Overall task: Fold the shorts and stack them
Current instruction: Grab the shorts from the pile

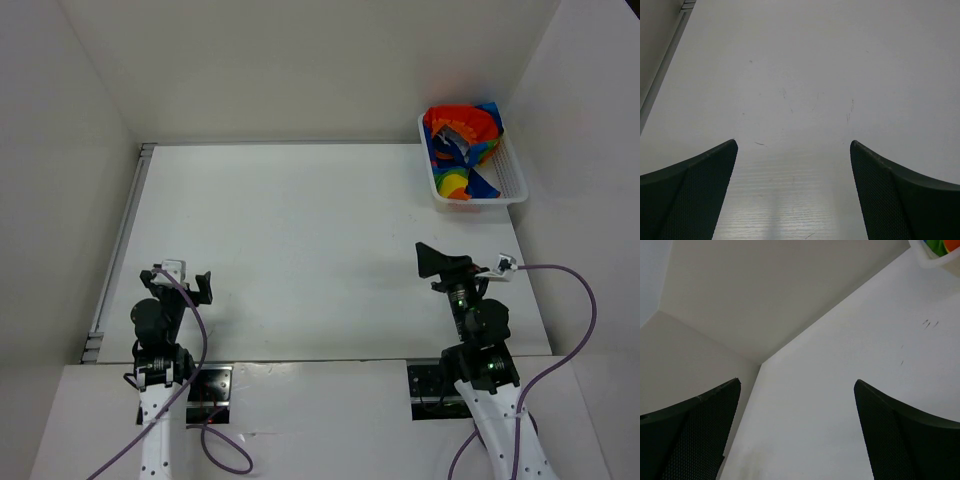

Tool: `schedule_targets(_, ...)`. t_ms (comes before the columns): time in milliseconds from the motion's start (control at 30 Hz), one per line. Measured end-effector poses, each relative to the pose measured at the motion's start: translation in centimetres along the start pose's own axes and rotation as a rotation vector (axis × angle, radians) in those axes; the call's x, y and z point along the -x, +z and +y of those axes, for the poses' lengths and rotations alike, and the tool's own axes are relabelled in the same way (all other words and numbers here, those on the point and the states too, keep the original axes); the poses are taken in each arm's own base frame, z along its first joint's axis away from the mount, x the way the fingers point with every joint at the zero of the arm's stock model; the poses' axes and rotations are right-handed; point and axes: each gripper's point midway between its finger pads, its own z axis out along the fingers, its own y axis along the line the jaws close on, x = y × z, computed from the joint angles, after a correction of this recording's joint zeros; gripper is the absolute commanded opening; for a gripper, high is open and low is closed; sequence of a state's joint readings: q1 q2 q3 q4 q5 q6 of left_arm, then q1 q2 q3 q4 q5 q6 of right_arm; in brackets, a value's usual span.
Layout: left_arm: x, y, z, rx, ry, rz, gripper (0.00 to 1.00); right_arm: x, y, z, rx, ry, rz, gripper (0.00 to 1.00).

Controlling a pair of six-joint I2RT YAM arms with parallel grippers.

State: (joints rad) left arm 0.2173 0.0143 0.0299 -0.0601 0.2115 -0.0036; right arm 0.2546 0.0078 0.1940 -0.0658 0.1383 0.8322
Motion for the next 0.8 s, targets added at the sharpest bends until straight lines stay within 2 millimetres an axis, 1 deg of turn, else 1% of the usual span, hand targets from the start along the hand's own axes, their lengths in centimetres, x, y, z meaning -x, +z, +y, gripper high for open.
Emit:
schedule_targets(167, 0.0, 0.0, 0.0, 0.000, 0.000, 0.000, 1.00, 0.2, 0.1, -0.3, -0.018, 0.019, -0.014, 0.98)
schedule_targets(367, 0.0, 0.0, 0.0, 0.000, 0.000, 0.000, 1.00, 0.0, 0.0, 0.1, 0.002, -0.012, 0.001, 0.98)
schedule_targets(467, 0.0, 0.0, 0.0, 0.000, 0.000, 0.000, 1.00, 0.6, -0.1, 0.4, 0.005, -0.030, -0.016, 0.98)
schedule_targets(600, 0.0, 0.0, 0.0, 0.000, 0.000, 0.000, 1.00, 1.9, 0.1, 1.4, 0.013, -0.041, -0.046, 0.98)
schedule_targets(700, 0.0, 0.0, 0.0, -0.002, 0.001, -0.001, 1.00, 2.4, 1.2, 1.5, -0.039, -0.074, -0.023, 0.98)
schedule_targets(767, 0.1, 0.0, -0.1, -0.004, 0.001, -0.002, 1.00, 2.8, 2.7, 1.6, -0.101, -0.116, 0.006, 0.98)
schedule_targets(800, 0.1, 0.0, -0.1, -0.006, 0.001, -0.004, 1.00, 3.3, 3.7, 1.7, -0.142, -0.146, 0.019, 0.98)
